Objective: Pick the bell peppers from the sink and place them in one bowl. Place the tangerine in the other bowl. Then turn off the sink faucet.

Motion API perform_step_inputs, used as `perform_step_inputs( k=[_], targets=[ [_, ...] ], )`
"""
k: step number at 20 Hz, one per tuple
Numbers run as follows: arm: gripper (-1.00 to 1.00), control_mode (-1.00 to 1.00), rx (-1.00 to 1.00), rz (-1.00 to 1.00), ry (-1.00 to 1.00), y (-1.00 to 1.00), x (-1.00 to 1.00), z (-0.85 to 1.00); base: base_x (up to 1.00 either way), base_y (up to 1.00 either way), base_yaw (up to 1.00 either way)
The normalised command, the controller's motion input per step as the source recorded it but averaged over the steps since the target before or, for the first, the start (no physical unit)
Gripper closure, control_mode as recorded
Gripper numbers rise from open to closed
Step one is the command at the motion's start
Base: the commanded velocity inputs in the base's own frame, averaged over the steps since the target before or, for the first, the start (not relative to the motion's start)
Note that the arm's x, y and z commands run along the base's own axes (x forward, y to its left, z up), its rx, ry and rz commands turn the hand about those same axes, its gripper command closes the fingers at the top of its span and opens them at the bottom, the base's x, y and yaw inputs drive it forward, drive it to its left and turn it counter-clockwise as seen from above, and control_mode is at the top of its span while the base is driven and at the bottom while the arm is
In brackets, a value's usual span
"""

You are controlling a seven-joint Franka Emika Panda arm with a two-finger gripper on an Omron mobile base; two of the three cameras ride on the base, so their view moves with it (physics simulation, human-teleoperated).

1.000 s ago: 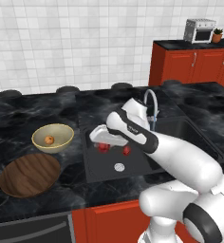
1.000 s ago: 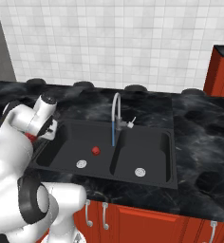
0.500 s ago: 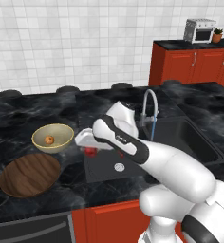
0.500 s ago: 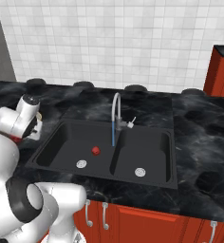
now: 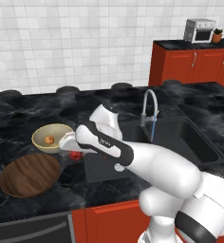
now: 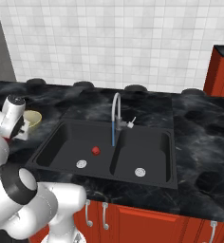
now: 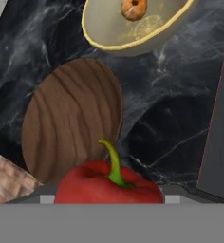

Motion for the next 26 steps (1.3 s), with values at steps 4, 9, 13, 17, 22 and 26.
perform_step_inputs(
  k=[4, 9, 13, 17, 22, 26],
  targets=[
    [1.0, -1.0, -0.06, 0.0, 0.0, 0.44, 0.0, 0.0, 0.0, 0.0, 0.0],
    [1.0, -1.0, -0.09, 0.0, 0.01, 0.46, 0.04, 0.0, 0.0, 0.0, 0.0],
    [1.0, -1.0, -0.1, 0.0, 0.07, 0.43, 0.07, -0.06, 0.0, 0.0, 0.0],
    [1.0, -1.0, -0.11, 0.0, 0.09, 0.42, 0.12, -0.19, 0.0, 0.0, 0.0],
    [1.0, -1.0, -0.07, 0.0, 0.1, 0.24, 0.09, -0.34, 0.0, 0.0, 0.0],
    [1.0, -1.0, -0.06, 0.0, 0.1, 0.21, 0.07, -0.42, 0.0, 0.0, 0.0]
  ],
)
